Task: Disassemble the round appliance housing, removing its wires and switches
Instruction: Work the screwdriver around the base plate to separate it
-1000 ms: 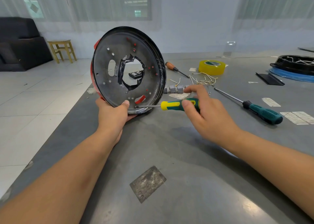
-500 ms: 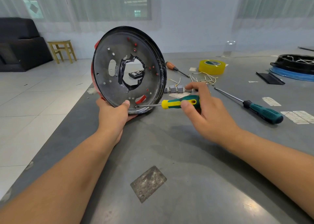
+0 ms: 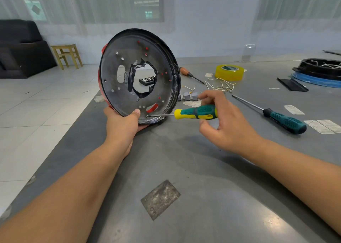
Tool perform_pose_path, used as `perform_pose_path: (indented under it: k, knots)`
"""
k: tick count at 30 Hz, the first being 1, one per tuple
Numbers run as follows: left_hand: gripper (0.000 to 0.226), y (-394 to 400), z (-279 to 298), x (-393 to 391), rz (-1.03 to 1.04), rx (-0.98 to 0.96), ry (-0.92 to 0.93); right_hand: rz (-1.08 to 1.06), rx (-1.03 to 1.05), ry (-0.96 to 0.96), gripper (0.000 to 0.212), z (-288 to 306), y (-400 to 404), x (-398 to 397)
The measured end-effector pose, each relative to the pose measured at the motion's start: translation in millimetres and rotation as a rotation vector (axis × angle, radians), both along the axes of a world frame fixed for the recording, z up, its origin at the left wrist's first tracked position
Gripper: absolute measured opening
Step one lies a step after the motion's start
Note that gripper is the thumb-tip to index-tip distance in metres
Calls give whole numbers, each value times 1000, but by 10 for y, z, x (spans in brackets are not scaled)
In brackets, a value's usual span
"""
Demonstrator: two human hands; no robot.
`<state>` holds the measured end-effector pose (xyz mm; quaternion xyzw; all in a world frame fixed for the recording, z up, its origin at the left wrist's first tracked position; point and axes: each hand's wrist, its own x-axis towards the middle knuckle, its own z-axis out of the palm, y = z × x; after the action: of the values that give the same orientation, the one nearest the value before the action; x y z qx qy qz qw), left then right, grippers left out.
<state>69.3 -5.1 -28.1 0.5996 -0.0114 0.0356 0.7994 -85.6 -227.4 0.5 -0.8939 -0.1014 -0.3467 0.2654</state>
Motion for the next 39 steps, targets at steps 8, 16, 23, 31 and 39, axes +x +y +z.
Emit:
perform_pose_path:
  k: [8,16,23,31,39]
  knots:
    - [45,7,2,6,5,-4,7,-52,19,15,34,-5,28,11]
    - [44,9,8,-7,6,3,5,-147,-37,26,37,0,12,22]
    - [45,7,16,-19,15,-2,13,-143,34,79,42,3,46,6]
    - [44,10,3,-4,1,-2,11,-93,112,87,40,9,50,5]
    - [44,7,2,0,8,-9,10,-4,98,53,42,7,62,-14]
